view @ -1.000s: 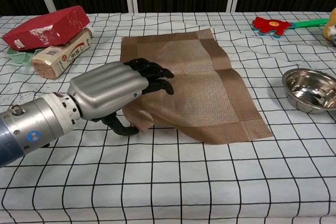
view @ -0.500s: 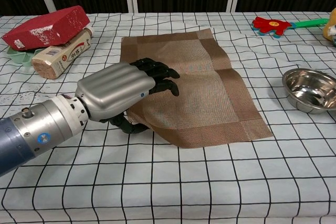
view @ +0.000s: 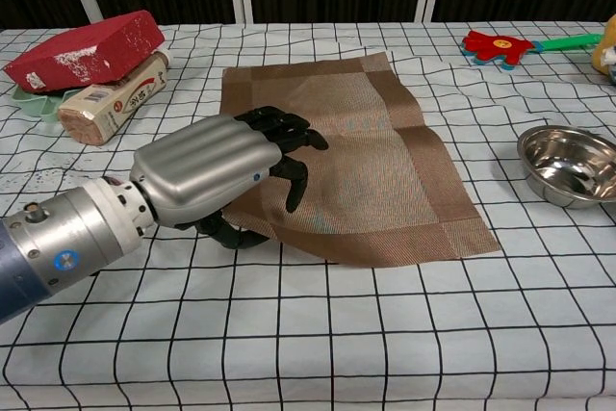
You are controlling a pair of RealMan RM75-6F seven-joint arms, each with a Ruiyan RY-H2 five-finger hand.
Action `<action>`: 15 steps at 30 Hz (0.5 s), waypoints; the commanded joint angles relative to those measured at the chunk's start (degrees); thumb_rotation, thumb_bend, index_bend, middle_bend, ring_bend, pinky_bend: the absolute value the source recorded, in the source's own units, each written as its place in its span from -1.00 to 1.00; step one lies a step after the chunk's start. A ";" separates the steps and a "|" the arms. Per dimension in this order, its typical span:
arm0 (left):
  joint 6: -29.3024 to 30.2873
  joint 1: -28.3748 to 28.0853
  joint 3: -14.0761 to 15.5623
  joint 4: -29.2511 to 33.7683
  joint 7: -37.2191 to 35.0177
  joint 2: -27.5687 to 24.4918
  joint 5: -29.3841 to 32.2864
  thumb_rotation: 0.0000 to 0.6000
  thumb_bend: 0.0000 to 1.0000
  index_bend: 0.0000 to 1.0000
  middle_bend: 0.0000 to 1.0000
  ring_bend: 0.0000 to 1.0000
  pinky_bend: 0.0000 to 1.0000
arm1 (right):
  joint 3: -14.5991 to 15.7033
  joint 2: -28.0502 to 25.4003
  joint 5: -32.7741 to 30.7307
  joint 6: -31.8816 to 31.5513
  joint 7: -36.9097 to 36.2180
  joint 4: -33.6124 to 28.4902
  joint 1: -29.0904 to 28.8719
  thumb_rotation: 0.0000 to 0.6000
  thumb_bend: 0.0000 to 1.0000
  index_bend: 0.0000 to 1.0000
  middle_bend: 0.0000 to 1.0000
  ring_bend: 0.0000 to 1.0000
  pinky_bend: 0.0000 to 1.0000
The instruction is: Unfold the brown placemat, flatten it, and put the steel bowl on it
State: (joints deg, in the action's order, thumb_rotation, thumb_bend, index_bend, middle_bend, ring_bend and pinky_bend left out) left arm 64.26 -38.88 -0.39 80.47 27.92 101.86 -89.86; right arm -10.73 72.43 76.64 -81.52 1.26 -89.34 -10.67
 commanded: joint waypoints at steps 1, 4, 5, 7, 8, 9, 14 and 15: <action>0.40 0.49 0.30 0.33 -0.19 -0.93 -0.12 1.00 -0.32 0.04 -0.76 -0.99 -0.88 | 0.01 0.00 -0.03 0.08 0.11 0.05 -0.03 1.00 -0.79 -0.82 -0.89 -0.78 -0.58; 0.43 0.83 0.34 0.63 -0.46 -1.75 0.18 1.00 -0.26 0.09 -0.75 -0.99 -0.88 | 0.08 0.04 0.02 0.18 0.26 0.08 -0.08 1.00 -0.79 -0.82 -0.89 -0.78 -0.58; 0.41 0.90 0.34 0.77 -0.56 -1.99 0.25 1.00 -0.24 0.10 -0.75 -0.99 -0.88 | 0.09 0.06 0.02 0.20 0.30 0.06 -0.10 1.00 -0.79 -0.82 -0.89 -0.78 -0.58; 0.39 1.02 0.42 1.05 -0.72 -2.46 0.23 1.00 -0.22 0.11 -0.74 -0.99 -0.88 | 0.10 0.09 -0.02 0.21 0.32 0.02 -0.09 1.00 -0.79 -0.82 -0.89 -0.78 -0.58; 0.39 1.04 0.46 1.19 -0.77 -2.66 0.15 1.00 -0.21 0.12 -0.74 -0.99 -0.88 | 0.10 0.10 -0.04 0.21 0.37 0.03 -0.09 1.00 -0.79 -0.82 -0.89 -0.78 -0.58; 0.41 1.05 0.49 1.34 -0.83 -2.82 0.03 1.00 -0.20 0.13 -0.74 -0.99 -0.88 | 0.09 0.10 -0.06 0.22 0.40 0.03 -0.10 1.00 -0.79 -0.82 -0.89 -0.78 -0.58; 0.39 1.12 0.48 2.06 -1.25 -3.30 -0.21 1.00 -0.20 0.12 -0.74 -0.99 -0.88 | 0.07 0.14 -0.20 0.35 0.53 0.03 -0.15 1.00 -0.79 -0.82 -0.89 -0.78 -0.58; 0.34 1.12 0.46 2.19 -1.31 -3.35 -0.22 1.00 -0.20 0.12 -0.74 -0.99 -0.88 | 0.06 0.14 -0.25 0.38 0.56 0.03 -0.15 1.00 -0.79 -0.81 -0.89 -0.78 -0.58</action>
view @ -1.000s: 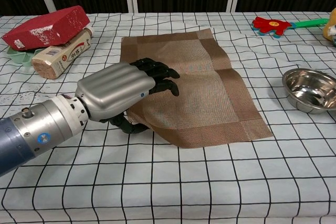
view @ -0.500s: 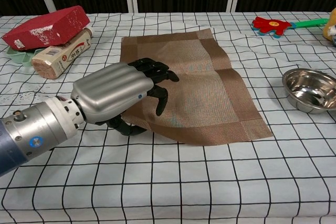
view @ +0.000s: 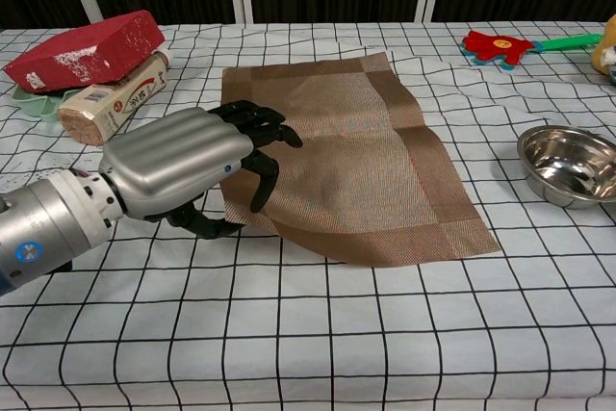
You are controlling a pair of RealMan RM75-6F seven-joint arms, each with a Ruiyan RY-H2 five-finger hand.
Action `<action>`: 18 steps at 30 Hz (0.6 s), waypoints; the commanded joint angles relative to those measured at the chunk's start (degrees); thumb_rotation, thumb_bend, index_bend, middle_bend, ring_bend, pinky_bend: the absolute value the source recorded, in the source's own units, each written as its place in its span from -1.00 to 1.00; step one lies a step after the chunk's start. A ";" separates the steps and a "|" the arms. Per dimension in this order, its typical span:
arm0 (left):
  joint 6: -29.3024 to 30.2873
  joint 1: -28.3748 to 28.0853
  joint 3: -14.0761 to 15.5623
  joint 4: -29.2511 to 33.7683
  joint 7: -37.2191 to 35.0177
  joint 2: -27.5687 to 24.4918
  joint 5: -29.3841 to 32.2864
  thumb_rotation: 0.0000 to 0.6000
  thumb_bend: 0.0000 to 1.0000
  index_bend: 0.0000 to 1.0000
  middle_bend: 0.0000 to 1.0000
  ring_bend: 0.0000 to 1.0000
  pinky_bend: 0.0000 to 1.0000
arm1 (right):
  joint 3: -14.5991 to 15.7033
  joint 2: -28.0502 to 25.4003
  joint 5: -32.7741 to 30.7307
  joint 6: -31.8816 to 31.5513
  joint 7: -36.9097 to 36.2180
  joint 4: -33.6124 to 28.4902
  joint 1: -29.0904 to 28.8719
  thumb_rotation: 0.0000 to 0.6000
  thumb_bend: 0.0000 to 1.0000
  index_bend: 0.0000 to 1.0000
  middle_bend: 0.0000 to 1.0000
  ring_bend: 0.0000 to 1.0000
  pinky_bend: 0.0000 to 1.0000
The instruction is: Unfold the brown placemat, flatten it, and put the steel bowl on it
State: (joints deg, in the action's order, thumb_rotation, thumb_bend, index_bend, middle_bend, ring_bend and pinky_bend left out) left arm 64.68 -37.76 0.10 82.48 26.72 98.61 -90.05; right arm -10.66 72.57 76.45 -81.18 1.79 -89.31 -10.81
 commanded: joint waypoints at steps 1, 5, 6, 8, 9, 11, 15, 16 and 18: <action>-0.14 0.02 -0.02 0.35 -0.22 -0.13 -0.03 1.00 -0.20 0.11 -0.73 -0.99 -0.88 | -0.03 -0.01 -0.12 0.07 0.07 0.00 -0.01 1.00 -0.79 -0.81 -0.89 -0.78 -0.58; -0.33 0.14 0.15 1.56 -0.92 -0.27 -0.09 1.00 -0.20 0.12 -0.73 -0.99 -0.88 | -0.14 -0.04 -0.35 0.16 0.21 0.02 -0.05 1.00 -0.79 -0.81 -0.89 -0.78 -0.58; -0.33 0.14 0.25 1.86 -0.89 -0.33 -0.29 1.00 -0.20 0.12 -0.73 -0.99 -0.88 | -0.16 -0.05 -0.44 0.21 0.21 0.01 -0.06 1.00 -0.79 -0.81 -0.89 -0.78 -0.58; -0.34 0.10 0.41 2.10 -0.56 -0.42 -0.63 1.00 -0.20 0.14 -0.73 -0.99 -0.88 | -0.20 -0.08 -0.56 0.30 0.18 -0.03 -0.08 1.00 -0.79 -0.81 -0.89 -0.78 -0.58; -0.41 0.13 0.45 2.19 -0.42 -0.46 -0.63 1.00 -0.20 0.16 -0.72 -0.99 -0.88 | -0.19 -0.10 -0.59 0.36 0.23 -0.04 -0.09 1.00 -0.79 -0.81 -0.89 -0.78 -0.58; -0.61 0.22 0.44 2.27 -0.23 -0.53 -0.39 1.00 -0.19 0.20 -0.71 -0.99 -0.88 | -0.17 -0.14 -0.62 0.40 0.26 -0.10 -0.09 1.00 -0.79 -0.81 -0.89 -0.78 -0.58; -0.83 0.38 0.43 2.28 -0.09 -0.59 -0.16 1.00 -0.14 0.28 -0.68 -0.98 -0.87 | -0.22 -0.22 -0.77 0.46 0.22 -0.22 -0.07 1.00 -0.79 -0.81 -0.89 -0.78 -0.58; -0.84 0.42 0.46 2.30 -0.12 -0.61 -0.20 1.00 -0.13 0.29 -0.67 -0.97 -0.87 | -0.25 -0.24 -0.81 0.48 0.20 -0.22 -0.08 1.00 -0.79 -0.81 -0.89 -0.78 -0.58; -0.75 0.46 0.49 2.36 -0.15 -0.69 -0.38 1.00 -0.12 0.32 -0.64 -0.94 -0.85 | -0.27 -0.27 -0.86 0.49 0.18 -0.24 -0.07 1.00 -0.79 -0.81 -0.89 -0.78 -0.58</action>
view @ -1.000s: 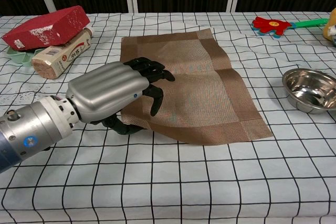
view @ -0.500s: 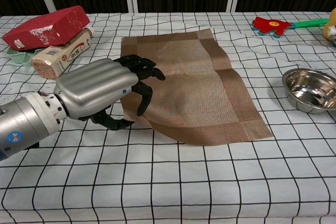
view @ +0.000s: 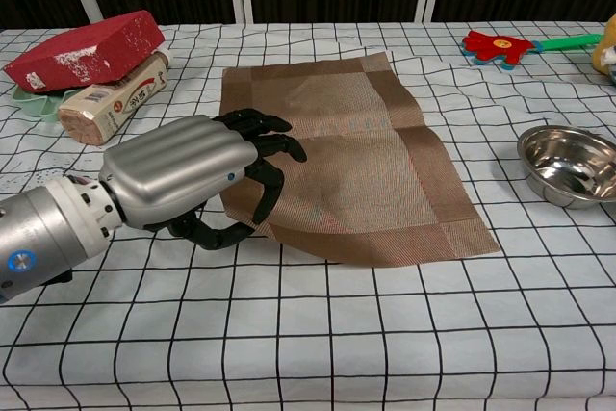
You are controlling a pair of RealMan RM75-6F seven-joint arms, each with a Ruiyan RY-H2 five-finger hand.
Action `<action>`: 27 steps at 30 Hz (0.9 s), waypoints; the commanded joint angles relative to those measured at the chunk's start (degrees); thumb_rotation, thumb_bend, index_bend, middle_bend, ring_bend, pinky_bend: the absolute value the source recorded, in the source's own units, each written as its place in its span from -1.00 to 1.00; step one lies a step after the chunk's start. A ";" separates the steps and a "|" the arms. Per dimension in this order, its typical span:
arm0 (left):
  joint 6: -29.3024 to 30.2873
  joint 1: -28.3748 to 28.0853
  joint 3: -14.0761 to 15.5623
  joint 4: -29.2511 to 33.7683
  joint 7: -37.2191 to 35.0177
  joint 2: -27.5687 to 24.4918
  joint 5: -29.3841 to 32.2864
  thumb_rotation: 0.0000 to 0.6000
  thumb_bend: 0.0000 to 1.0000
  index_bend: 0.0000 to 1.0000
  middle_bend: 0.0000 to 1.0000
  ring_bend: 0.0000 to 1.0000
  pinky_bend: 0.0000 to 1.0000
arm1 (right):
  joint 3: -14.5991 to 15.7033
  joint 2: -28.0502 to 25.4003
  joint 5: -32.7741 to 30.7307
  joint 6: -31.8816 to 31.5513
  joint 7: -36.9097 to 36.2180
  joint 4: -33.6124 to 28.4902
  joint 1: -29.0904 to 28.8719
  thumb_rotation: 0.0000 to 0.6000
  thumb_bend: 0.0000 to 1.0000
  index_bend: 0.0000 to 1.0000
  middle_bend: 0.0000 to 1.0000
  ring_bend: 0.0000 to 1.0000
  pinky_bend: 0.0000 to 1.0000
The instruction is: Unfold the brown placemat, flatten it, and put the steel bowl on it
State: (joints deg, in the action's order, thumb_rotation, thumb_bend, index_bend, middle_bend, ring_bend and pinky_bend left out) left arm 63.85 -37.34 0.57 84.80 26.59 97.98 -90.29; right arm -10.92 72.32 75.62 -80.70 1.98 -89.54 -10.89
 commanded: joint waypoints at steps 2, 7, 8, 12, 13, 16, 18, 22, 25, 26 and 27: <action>0.28 0.07 0.04 0.20 -0.22 -0.19 -0.45 1.00 -0.12 0.33 -0.63 -0.94 -0.85 | -0.02 -0.05 -0.08 0.05 0.00 -0.03 0.00 1.00 -0.79 -0.81 -0.89 -0.78 -0.58; 0.65 0.07 -0.11 1.08 -0.85 -0.60 -1.05 1.00 -0.12 0.34 -0.63 -0.94 -0.85 | -0.17 -0.09 -0.44 0.16 0.02 -0.06 -0.02 1.00 -0.78 -0.81 -0.89 -0.78 -0.58; 0.67 0.03 -0.19 1.32 -0.88 -0.65 -1.13 1.00 -0.12 0.34 -0.63 -0.94 -0.85 | -0.22 -0.09 -0.55 0.19 0.02 -0.07 -0.02 1.00 -0.78 -0.81 -0.89 -0.78 -0.58; 0.49 -0.28 -0.42 2.29 -0.62 -0.66 -1.57 1.00 -0.12 0.34 -0.63 -0.94 -0.85 | -0.32 -0.13 -0.69 0.17 -0.03 -0.17 -0.01 1.00 -0.78 -0.81 -0.89 -0.78 -0.58; 0.37 -0.36 -0.44 2.47 -0.48 -0.63 -1.65 1.00 -0.12 0.34 -0.63 -0.94 -0.85 | -0.29 -0.13 -0.66 0.14 -0.02 -0.16 0.00 1.00 -0.78 -0.81 -0.89 -0.78 -0.58; -0.17 -0.61 -0.42 3.05 -0.02 -0.38 -1.80 1.00 -0.12 0.34 -0.63 -0.94 -0.85 | -0.25 -0.16 -0.57 0.04 0.00 -0.22 0.05 1.00 -0.78 -0.81 -0.89 -0.78 -0.58; -0.45 -0.68 -0.31 3.39 0.17 -0.18 -1.87 1.00 -0.12 0.34 -0.63 -0.94 -0.85 | -0.28 -0.17 -0.60 -0.02 -0.01 -0.21 0.08 1.00 -0.78 -0.81 -0.89 -0.78 -0.58; -0.72 -0.67 0.13 4.30 0.41 0.16 -2.24 1.00 -0.12 0.34 -0.63 -0.94 -0.85 | -0.37 -0.22 -0.71 -0.07 -0.11 -0.23 0.12 1.00 -0.79 -0.81 -0.89 -0.78 -0.58; -0.61 -0.57 0.59 5.15 0.62 0.20 -2.87 1.00 -0.12 0.35 -0.63 -0.94 -0.85 | -0.40 -0.26 -0.75 -0.06 -0.17 -0.22 0.11 1.00 -0.78 -0.81 -0.89 -0.78 -0.58; -0.54 -0.52 0.75 5.44 0.67 0.17 -3.09 1.00 -0.12 0.35 -0.63 -0.94 -0.85 | -0.41 -0.27 -0.76 -0.04 -0.18 -0.22 0.11 1.00 -0.78 -0.81 -0.89 -0.78 -0.58; -0.45 -0.45 0.96 5.88 0.71 0.06 -3.38 1.00 -0.12 0.35 -0.63 -0.94 -0.85 | -0.42 -0.29 -0.78 -0.02 -0.21 -0.22 0.11 1.00 -0.78 -0.81 -0.89 -0.78 -0.58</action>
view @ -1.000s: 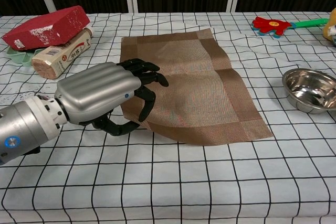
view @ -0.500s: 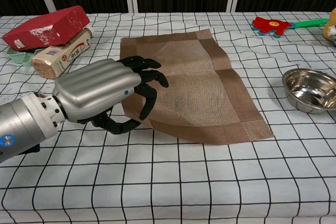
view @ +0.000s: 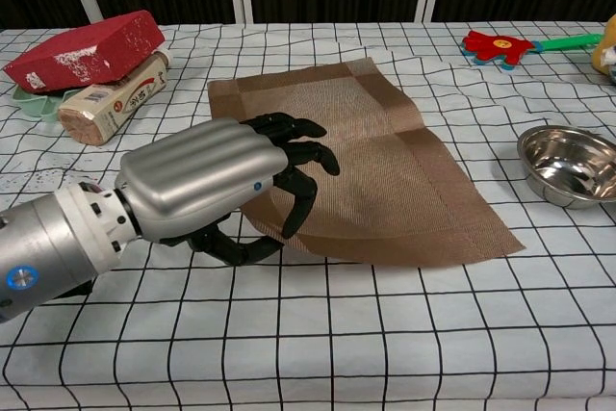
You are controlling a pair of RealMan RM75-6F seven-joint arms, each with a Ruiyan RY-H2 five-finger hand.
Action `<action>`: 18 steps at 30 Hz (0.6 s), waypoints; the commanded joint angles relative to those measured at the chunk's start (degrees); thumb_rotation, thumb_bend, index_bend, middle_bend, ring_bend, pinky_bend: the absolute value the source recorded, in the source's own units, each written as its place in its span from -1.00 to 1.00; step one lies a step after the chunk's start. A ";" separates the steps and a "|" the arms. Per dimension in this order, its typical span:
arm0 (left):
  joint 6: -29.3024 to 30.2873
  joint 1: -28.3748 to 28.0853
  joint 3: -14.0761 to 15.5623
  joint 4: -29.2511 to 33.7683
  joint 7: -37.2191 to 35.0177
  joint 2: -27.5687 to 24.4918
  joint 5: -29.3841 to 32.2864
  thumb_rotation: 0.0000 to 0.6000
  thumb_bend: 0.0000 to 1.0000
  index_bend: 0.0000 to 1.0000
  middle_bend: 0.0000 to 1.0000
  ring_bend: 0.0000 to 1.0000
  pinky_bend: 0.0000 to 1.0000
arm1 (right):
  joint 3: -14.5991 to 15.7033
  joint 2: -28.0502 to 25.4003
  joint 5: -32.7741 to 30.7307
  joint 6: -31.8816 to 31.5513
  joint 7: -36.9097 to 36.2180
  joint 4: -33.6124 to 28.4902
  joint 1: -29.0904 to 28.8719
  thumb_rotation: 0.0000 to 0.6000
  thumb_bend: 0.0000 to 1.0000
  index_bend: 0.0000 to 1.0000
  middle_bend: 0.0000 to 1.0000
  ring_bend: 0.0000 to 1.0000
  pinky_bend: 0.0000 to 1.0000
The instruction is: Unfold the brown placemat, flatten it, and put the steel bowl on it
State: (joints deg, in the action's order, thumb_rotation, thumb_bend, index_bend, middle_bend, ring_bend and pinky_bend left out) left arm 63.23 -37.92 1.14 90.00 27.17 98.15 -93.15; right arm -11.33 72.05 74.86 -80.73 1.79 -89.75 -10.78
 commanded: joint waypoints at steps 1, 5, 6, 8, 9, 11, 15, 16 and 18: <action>0.20 0.15 0.49 0.87 0.11 -0.16 -0.66 1.00 -0.12 0.35 -0.63 -0.94 -0.85 | -0.02 -0.01 -0.02 0.02 -0.02 -0.01 0.00 1.00 -0.78 -0.81 -0.89 -0.78 -0.58; 0.40 0.38 1.23 2.48 -0.21 -0.93 -1.65 1.00 -0.12 0.36 -0.63 -0.94 -0.85 | -0.08 -0.02 -0.16 0.05 -0.04 -0.01 -0.01 1.00 -0.78 -0.81 -0.89 -0.78 -0.58; 0.40 0.42 1.34 2.79 -0.34 -1.08 -1.79 1.00 -0.12 0.36 -0.63 -0.94 -0.85 | -0.08 -0.02 -0.20 0.08 -0.03 -0.02 -0.01 1.00 -0.78 -0.81 -0.89 -0.78 -0.58; 0.35 0.50 1.54 3.33 -0.67 -1.31 -2.03 1.00 -0.12 0.36 -0.63 -0.94 -0.85 | -0.07 -0.04 -0.29 0.18 -0.01 -0.09 -0.02 1.00 -0.78 -0.81 -0.89 -0.78 -0.58; 0.35 0.52 1.64 3.54 -0.82 -1.39 -2.16 1.00 -0.12 0.36 -0.63 -0.94 -0.85 | -0.08 -0.05 -0.35 0.21 -0.01 -0.12 -0.02 1.00 -0.79 -0.81 -0.89 -0.78 -0.58; 0.35 0.57 1.90 3.99 -1.12 -1.57 -2.46 1.00 -0.12 0.36 -0.63 -0.94 -0.85 | -0.12 -0.06 -0.48 0.26 -0.03 -0.16 -0.01 1.00 -0.78 -0.81 -0.89 -0.78 -0.58; 0.38 0.65 2.91 5.60 -2.03 -2.59 -3.60 1.00 -0.12 0.36 -0.63 -0.94 -0.85 | -0.28 -0.12 -0.75 0.32 0.04 -0.14 -0.05 1.00 -0.78 -0.81 -0.89 -0.78 -0.58; 0.43 0.69 3.16 6.03 -2.20 -2.91 -3.90 1.00 -0.12 0.36 -0.63 -0.94 -0.85 | -0.31 -0.14 -0.82 0.34 0.06 -0.14 -0.05 1.00 -0.78 -0.81 -0.89 -0.78 -0.58; 0.82 0.91 3.85 7.31 -2.60 -4.10 -4.79 1.00 -0.12 0.37 -0.63 -0.94 -0.85 | -0.32 -0.18 -0.85 0.38 0.07 -0.15 -0.07 1.00 -0.78 -0.81 -0.89 -0.78 -0.58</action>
State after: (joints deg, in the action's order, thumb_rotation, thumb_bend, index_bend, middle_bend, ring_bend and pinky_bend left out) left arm 63.80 -37.16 4.51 96.63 24.90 94.72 -97.38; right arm -11.65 71.87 74.01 -80.35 1.86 -89.90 -10.84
